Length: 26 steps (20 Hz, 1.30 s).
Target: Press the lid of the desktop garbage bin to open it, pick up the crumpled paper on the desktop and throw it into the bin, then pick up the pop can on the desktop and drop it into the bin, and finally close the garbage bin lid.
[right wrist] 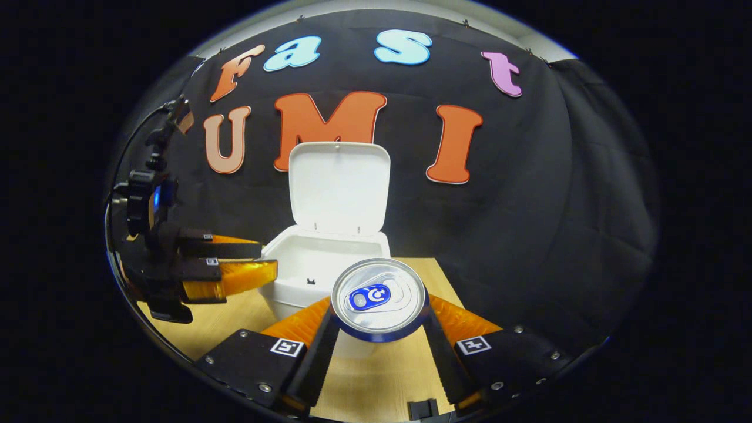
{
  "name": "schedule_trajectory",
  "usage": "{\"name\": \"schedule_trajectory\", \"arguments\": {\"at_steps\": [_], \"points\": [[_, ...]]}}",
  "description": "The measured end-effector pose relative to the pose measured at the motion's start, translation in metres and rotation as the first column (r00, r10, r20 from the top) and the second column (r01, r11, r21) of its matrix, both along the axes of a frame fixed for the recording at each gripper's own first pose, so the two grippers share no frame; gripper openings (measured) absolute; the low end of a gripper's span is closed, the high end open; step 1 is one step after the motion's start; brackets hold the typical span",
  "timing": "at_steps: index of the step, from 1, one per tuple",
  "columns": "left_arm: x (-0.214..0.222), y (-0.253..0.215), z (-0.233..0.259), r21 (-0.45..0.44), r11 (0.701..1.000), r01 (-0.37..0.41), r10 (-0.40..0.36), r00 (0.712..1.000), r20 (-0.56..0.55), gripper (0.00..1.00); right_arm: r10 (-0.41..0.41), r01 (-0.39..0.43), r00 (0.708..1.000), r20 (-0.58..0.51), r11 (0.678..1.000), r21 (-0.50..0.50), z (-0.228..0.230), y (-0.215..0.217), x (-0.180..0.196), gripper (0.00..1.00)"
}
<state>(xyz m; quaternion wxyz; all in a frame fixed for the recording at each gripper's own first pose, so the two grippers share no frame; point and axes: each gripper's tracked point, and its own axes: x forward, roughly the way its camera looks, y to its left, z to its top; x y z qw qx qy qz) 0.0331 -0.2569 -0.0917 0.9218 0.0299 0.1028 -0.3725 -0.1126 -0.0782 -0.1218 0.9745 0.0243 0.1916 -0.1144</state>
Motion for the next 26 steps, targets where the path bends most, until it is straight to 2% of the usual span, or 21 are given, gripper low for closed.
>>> {"name": "schedule_trajectory", "arguments": {"at_steps": [2, 5, 6, 7, 16, 26], "points": [[-0.001, 0.007, 0.001, -0.002, 1.0, -0.013, 0.013, 1.0, 0.009, 0.81, 0.009, -0.008, 1.0, 0.028, 1.0, -0.018, 0.014, -0.004, 0.009, 0.79], [-0.005, 0.015, 0.001, -0.02, 1.0, -0.016, 0.016, 1.0, -0.02, 0.87, 0.033, -0.031, 0.999, 0.041, 0.999, -0.033, 0.024, -0.001, 0.023, 0.79], [-0.006, 0.019, 0.003, -0.032, 0.999, -0.026, 0.025, 0.999, -0.027, 0.95, 0.046, -0.044, 0.998, 0.047, 0.998, -0.046, 0.027, 0.001, 0.028, 0.79], [-0.004, 0.024, 0.004, -0.036, 0.998, -0.041, 0.04, 0.999, -0.029, 0.96, 0.061, -0.058, 0.997, 0.055, 0.997, -0.059, 0.031, 0.004, 0.032, 0.8], [0.008, 0.084, 0.022, -0.061, 0.983, -0.171, 0.171, 0.985, -0.006, 0.97, 0.132, -0.13, 0.991, 0.025, 0.988, -0.081, 0.032, 0.011, 0.08, 0.79], [0.004, 0.129, 0.02, -0.059, 0.96, -0.273, 0.274, 0.962, -0.002, 0.97, 0.165, -0.168, 0.984, -0.07, 0.985, -0.048, -0.009, 0.02, 0.096, 0.8]]}}
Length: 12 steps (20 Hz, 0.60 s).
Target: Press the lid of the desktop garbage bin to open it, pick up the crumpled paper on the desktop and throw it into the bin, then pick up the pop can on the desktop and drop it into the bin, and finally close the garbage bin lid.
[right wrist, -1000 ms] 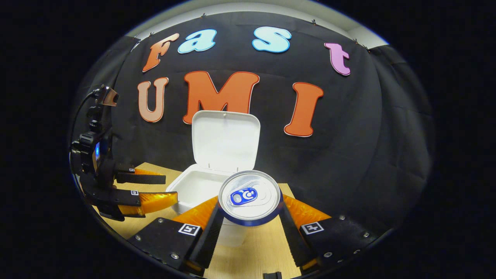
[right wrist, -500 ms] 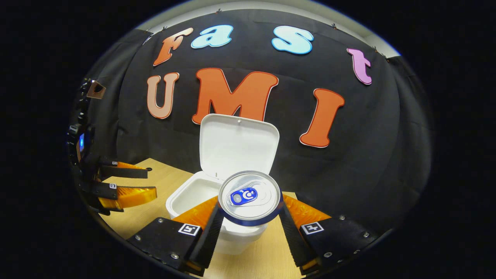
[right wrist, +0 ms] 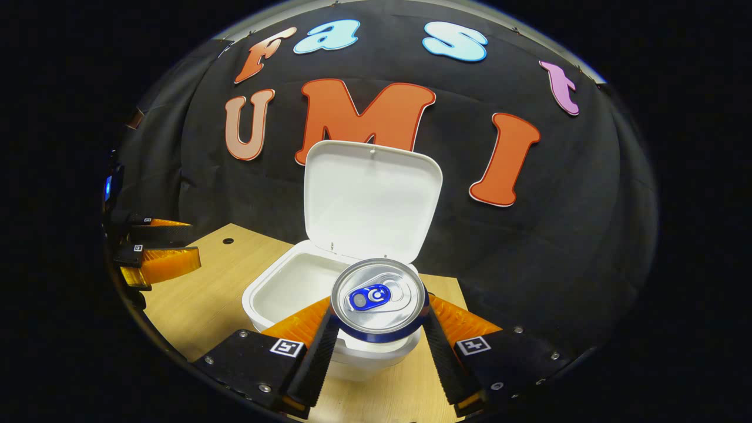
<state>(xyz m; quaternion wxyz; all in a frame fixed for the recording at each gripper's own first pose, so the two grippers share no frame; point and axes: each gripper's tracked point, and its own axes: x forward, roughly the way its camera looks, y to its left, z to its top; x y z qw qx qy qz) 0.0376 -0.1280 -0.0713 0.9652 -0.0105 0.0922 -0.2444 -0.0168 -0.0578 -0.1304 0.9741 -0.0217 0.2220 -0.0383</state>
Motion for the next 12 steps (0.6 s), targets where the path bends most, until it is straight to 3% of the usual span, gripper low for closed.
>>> {"name": "schedule_trajectory", "arguments": {"at_steps": [12], "points": [[-0.001, 0.017, -0.006, 0.01, 0.999, -0.033, 0.033, 0.999, -0.012, 0.96, -0.005, 0.004, 0.993, -0.12, 1.0, -0.006, -0.038, -0.001, 0.004, 0.8]]}}
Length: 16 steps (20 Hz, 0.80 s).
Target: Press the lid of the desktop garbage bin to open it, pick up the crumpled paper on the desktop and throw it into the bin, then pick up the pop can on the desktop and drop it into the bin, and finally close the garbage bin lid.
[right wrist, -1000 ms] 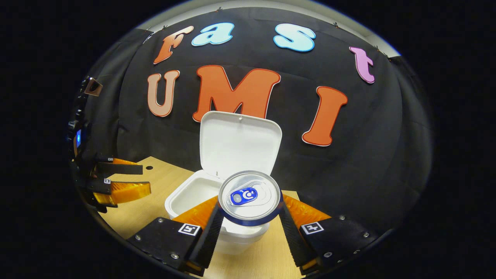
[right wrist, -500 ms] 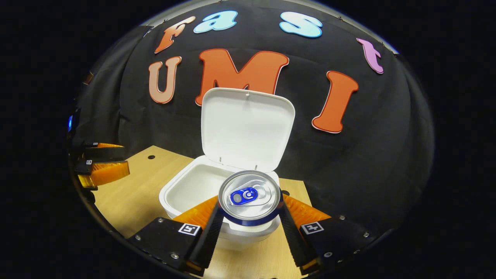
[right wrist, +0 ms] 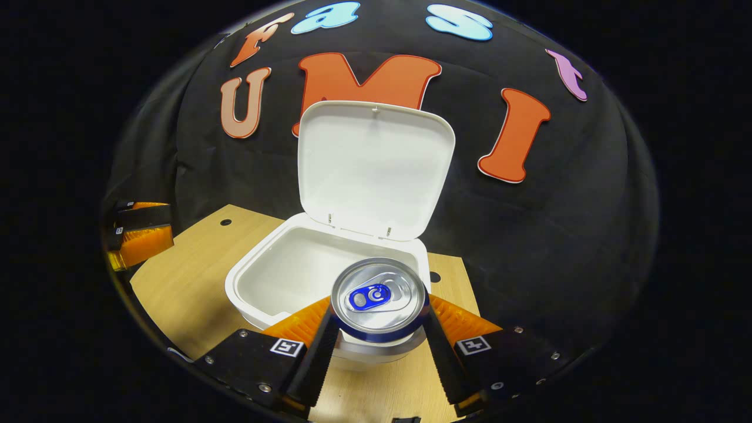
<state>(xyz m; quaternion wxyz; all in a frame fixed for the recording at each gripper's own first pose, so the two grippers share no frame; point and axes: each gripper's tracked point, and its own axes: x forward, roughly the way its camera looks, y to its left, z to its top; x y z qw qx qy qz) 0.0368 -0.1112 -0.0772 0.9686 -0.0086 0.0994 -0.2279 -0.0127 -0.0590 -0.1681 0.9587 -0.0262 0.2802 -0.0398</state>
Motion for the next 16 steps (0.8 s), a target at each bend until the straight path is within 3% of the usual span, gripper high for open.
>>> {"name": "schedule_trajectory", "arguments": {"at_steps": [3, 4, 6, 10, 16], "points": [[0.002, 0.004, -0.002, 0.0, 1.0, -0.004, 0.004, 1.0, 0.001, 0.96, 0.002, -0.002, 1.0, -0.015, 1.0, 0.002, -0.004, -0.001, 0.001, 0.8], [0.002, 0.005, -0.002, 0.0, 1.0, -0.005, 0.005, 1.0, 0.001, 0.96, 0.0, 0.0, 1.0, -0.017, 1.0, 0.004, -0.005, 0.0, 0.0, 0.75], [0.0, 0.007, -0.002, -0.002, 1.0, -0.002, 0.002, 1.0, 0.0, 0.96, -0.01, 0.01, 1.0, -0.018, 1.0, 0.004, -0.003, 0.0, 0.0, 0.81], [0.0, 0.013, -0.004, 0.0, 1.0, -0.003, 0.003, 1.0, 0.001, 0.96, -0.007, 0.007, 1.0, -0.008, 1.0, 0.002, 0.004, 0.001, 0.004, 0.82], [0.001, 0.032, -0.005, -0.012, 0.999, -0.031, 0.031, 0.999, 0.004, 0.97, 0.021, -0.018, 0.997, 0.072, 0.999, -0.035, 0.055, 0.006, 0.024, 0.82]]}}
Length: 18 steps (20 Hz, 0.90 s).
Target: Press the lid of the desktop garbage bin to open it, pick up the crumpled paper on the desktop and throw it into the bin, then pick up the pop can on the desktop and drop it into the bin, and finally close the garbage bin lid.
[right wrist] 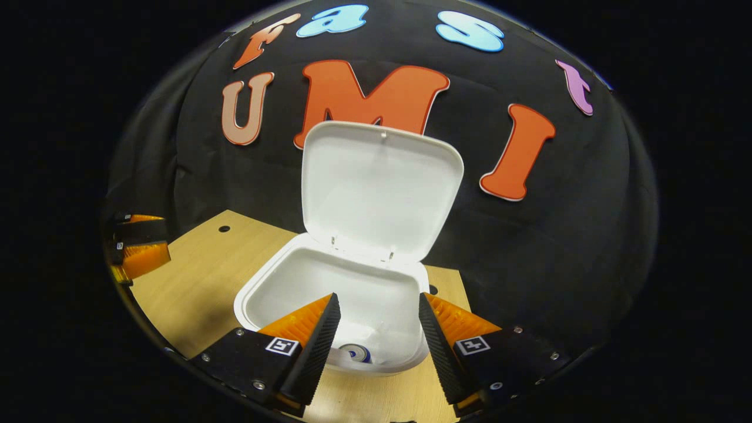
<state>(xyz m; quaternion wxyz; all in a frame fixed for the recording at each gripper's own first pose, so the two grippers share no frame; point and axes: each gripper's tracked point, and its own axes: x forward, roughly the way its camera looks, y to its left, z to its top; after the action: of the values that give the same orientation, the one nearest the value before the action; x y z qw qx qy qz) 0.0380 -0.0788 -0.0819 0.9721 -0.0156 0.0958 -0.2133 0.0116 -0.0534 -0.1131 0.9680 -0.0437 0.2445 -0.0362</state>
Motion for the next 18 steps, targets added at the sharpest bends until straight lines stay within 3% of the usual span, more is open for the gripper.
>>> {"name": "schedule_trajectory", "arguments": {"at_steps": [12, 16, 18], "points": [[0.004, 0.061, -0.009, -0.029, 0.99, -0.135, 0.135, 0.991, -0.011, 0.98, 0.041, -0.032, 0.971, 0.237, 0.999, -0.043, 0.127, 0.007, 0.076, 0.81], [0.003, 0.083, -0.014, -0.042, 0.982, -0.185, 0.185, 0.983, -0.02, 0.97, 0.017, -0.004, 0.958, 0.285, 0.999, -0.047, 0.153, 0.0, 0.111, 0.8], [0.002, 0.092, -0.015, -0.046, 0.977, -0.208, 0.207, 0.978, -0.022, 0.98, 0.01, 0.002, 0.958, 0.287, 0.999, -0.042, 0.154, -0.001, 0.125, 0.73]]}}
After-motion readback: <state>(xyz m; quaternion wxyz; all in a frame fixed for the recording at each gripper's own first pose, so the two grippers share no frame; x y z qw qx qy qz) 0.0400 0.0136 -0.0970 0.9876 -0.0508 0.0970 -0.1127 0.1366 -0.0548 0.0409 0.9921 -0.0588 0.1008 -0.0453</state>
